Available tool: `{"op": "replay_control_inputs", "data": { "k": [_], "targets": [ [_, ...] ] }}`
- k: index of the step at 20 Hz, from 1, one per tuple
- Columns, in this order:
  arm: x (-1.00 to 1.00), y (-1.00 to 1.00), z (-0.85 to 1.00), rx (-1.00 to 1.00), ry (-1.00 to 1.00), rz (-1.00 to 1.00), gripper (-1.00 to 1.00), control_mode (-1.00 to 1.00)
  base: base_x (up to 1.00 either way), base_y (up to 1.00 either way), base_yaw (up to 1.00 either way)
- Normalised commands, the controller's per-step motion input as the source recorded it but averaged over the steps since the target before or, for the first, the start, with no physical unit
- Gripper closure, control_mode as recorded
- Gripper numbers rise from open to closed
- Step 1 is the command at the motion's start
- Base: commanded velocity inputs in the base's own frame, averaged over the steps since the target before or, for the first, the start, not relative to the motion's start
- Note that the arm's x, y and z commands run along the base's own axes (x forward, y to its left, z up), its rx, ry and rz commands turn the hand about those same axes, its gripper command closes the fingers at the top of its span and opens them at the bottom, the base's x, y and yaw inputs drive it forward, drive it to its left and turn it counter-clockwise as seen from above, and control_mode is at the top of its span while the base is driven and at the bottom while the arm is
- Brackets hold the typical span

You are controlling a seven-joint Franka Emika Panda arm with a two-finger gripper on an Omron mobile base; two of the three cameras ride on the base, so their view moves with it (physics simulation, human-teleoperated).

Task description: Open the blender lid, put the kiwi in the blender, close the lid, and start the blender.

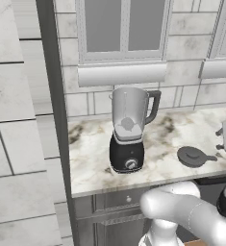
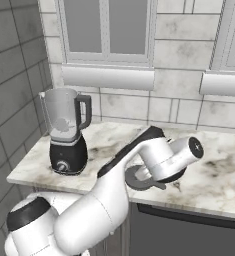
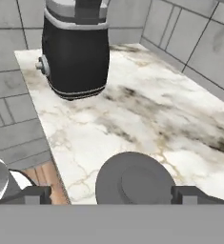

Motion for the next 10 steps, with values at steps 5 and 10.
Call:
{"op": "replay_control_inputs", "data": {
  "k": [5,10],
  "targets": [
    [0.0,-0.52,-0.48,-0.17,-0.12,0.48,-1.0,-1.0,0.0,0.0,0.0],
    [0.03,-0.07,-0.57,-0.13,-0.04,0.34,-1.0,-1.0,0.0,0.0,0.0]
  ]
}}
